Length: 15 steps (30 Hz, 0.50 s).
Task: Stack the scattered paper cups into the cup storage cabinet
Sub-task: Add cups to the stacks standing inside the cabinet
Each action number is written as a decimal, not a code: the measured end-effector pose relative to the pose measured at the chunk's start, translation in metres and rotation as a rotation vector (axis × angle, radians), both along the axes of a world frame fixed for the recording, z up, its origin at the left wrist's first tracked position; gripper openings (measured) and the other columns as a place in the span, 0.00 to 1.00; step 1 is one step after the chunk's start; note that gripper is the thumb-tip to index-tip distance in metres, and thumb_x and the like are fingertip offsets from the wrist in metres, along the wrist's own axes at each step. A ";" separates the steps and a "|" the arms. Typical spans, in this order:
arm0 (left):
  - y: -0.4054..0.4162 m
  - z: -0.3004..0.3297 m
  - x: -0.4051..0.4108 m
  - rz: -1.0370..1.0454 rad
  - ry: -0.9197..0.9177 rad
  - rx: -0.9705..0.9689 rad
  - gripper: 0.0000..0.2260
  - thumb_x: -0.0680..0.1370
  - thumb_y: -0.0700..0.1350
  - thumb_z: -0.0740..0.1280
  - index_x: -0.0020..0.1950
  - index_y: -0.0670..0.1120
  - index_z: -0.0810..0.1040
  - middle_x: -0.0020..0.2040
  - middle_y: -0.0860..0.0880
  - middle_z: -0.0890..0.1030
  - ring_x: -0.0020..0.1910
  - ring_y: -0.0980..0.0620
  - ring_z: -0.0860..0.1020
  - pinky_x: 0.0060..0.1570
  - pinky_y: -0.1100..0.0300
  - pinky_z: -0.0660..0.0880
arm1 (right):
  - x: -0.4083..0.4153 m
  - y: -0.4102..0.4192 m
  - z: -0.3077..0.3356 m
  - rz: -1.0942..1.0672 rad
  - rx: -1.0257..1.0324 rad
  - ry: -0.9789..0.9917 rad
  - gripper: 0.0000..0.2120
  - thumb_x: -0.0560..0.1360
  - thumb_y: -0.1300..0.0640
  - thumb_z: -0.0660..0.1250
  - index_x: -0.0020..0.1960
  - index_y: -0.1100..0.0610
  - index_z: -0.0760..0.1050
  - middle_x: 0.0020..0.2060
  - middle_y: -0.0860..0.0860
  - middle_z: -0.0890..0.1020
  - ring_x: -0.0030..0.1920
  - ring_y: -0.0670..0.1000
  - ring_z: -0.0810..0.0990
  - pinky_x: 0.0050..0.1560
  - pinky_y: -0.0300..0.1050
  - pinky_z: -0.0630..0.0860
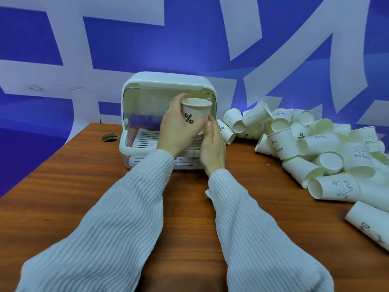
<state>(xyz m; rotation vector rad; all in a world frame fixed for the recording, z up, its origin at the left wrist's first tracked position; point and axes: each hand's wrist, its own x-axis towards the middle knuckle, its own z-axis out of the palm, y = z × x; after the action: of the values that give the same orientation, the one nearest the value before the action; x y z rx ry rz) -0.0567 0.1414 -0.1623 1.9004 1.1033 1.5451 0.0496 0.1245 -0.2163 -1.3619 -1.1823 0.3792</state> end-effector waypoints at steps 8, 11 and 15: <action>0.002 -0.019 -0.002 0.116 0.261 -0.004 0.31 0.73 0.59 0.66 0.74 0.50 0.72 0.70 0.49 0.72 0.70 0.47 0.70 0.70 0.46 0.68 | 0.003 0.000 -0.001 0.040 0.046 0.106 0.27 0.82 0.35 0.44 0.74 0.39 0.72 0.69 0.38 0.78 0.71 0.41 0.72 0.74 0.55 0.69; 0.005 -0.026 -0.001 0.223 0.433 -0.027 0.31 0.78 0.65 0.55 0.76 0.51 0.72 0.78 0.50 0.66 0.78 0.46 0.58 0.75 0.42 0.59 | 0.004 0.001 -0.003 0.037 0.036 0.066 0.26 0.82 0.35 0.45 0.73 0.39 0.71 0.69 0.38 0.77 0.72 0.43 0.71 0.74 0.57 0.67; 0.008 -0.023 0.006 0.249 0.524 -0.046 0.28 0.82 0.62 0.55 0.77 0.49 0.70 0.76 0.50 0.71 0.77 0.45 0.62 0.74 0.43 0.59 | 0.003 -0.006 -0.003 0.067 0.020 0.072 0.24 0.83 0.38 0.51 0.75 0.42 0.70 0.71 0.43 0.76 0.72 0.44 0.72 0.74 0.54 0.69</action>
<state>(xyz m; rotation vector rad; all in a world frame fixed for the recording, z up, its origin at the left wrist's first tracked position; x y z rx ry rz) -0.0510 0.1496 -0.1854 2.2728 1.6308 1.1431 0.0523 0.1188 -0.2191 -1.2836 -1.1711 0.4587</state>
